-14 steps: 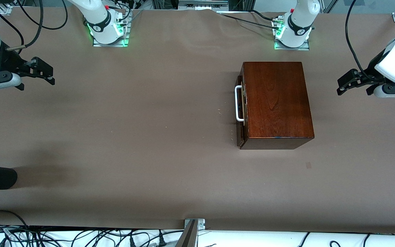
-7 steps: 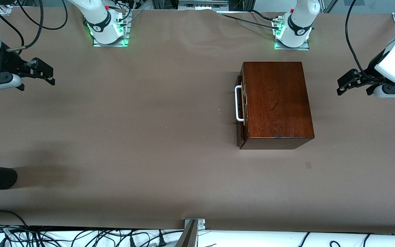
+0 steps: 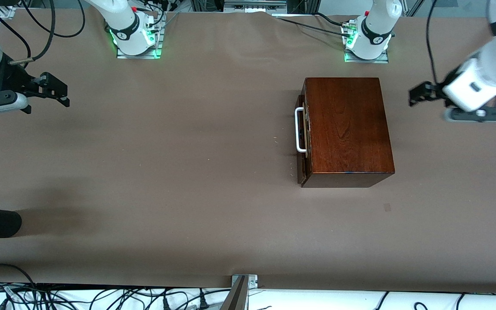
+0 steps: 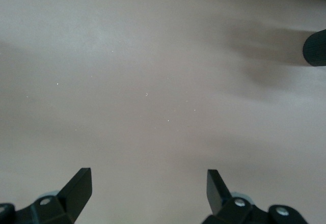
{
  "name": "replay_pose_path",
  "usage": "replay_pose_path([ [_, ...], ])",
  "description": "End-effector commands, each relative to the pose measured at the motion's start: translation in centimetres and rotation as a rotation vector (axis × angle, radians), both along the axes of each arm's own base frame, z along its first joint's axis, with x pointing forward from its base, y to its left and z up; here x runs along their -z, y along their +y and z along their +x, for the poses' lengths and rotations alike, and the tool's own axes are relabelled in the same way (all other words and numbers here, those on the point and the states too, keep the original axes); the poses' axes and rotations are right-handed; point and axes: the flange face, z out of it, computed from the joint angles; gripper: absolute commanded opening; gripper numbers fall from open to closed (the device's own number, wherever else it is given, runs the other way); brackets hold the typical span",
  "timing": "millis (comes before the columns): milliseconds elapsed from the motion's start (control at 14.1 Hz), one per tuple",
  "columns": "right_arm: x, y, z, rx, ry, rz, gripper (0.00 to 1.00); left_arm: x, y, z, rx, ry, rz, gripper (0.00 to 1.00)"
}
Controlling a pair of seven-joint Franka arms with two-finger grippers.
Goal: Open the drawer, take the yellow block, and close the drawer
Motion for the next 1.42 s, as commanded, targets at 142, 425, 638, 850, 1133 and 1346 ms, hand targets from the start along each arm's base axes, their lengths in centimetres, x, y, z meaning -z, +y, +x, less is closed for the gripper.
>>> replay_pose_path([
  [142,-0.3,0.1,-0.1,0.010,0.008,0.008,1.00,3.8,-10.3,-0.6,0.181,0.092,-0.006,1.00],
  [425,-0.2,0.1,-0.2,0.008,0.014,0.008,1.00,7.4,-20.3,-0.7,0.116,-0.015,-0.028,1.00],
  [638,-0.2,0.1,-0.2,0.010,0.017,0.007,1.00,11.0,-26.7,-1.5,0.025,-0.070,-0.023,1.00],
  [850,-0.2,-0.1,-0.2,0.013,0.018,0.007,1.00,14.9,-30.3,-2.1,-0.011,-0.109,0.021,1.00],
  [1133,-0.3,0.0,-0.3,0.011,0.015,0.008,1.00,19.4,-33.8,-3.6,0.007,-0.163,0.110,1.00],
  [1346,-0.1,0.0,-0.5,0.009,0.035,0.006,1.00,21.8,-34.6,-4.0,0.041,-0.207,0.168,1.00],
])
